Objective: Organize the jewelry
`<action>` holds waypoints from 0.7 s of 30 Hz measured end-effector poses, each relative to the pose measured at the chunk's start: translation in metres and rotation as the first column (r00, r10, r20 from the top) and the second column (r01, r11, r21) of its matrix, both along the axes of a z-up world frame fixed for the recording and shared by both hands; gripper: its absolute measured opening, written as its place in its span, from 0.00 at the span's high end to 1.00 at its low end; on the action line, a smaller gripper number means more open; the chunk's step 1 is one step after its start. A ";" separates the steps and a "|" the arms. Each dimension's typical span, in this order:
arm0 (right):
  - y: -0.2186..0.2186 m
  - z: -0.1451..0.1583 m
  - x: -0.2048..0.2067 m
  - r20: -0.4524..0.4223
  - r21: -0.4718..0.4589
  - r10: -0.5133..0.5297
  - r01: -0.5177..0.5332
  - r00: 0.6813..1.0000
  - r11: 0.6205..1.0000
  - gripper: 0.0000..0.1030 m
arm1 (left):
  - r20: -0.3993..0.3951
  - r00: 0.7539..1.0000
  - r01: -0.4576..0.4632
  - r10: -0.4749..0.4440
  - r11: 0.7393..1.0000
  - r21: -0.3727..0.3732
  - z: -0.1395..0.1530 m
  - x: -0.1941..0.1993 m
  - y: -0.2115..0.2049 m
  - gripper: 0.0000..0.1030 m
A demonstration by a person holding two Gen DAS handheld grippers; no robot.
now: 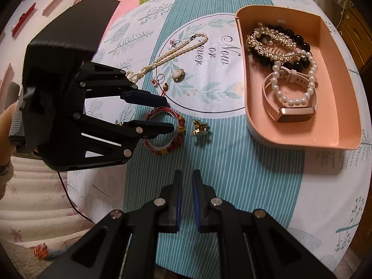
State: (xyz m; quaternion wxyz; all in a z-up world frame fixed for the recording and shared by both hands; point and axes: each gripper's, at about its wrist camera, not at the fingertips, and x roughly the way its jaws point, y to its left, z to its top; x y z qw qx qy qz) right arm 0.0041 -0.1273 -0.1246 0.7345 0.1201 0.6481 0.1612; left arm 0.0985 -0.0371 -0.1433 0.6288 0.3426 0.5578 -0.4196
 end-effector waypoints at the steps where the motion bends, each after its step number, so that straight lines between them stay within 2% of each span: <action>1: 0.000 0.000 0.001 -0.002 -0.002 -0.003 0.003 1.000 1.000 0.92 | 0.000 1.000 -0.016 0.016 1.000 0.008 0.000 0.004 0.002 0.92; 4: -0.002 -0.002 0.004 -0.004 0.003 -0.012 0.012 1.000 1.000 0.92 | -0.036 0.992 -0.117 0.117 0.993 0.002 0.000 0.014 0.011 0.94; 8: -0.001 -0.006 0.011 -0.018 -0.001 -0.013 0.013 1.000 1.000 0.92 | -0.078 0.962 -0.265 0.263 0.964 -0.026 0.003 0.023 0.036 0.95; 12: 0.004 -0.009 0.018 -0.027 0.001 -0.001 0.001 1.000 1.000 0.90 | -0.106 0.908 -0.411 0.405 0.910 -0.048 0.006 0.027 0.063 0.96; 14: 0.006 -0.011 0.022 -0.025 -0.004 -0.001 0.001 1.000 1.000 0.79 | -0.116 0.876 -0.477 0.468 0.877 -0.062 0.010 0.025 0.076 0.96; 16: 0.007 -0.012 0.025 -0.009 -0.021 -0.004 0.004 1.000 1.000 0.64 | -0.126 0.845 -0.531 0.520 0.844 -0.077 0.014 0.027 0.092 0.96; 21: 0.015 -0.012 0.036 0.028 -0.044 -0.004 0.005 1.000 0.999 0.63 | -0.184 0.769 -0.635 0.612 0.765 -0.107 0.019 0.025 0.130 0.96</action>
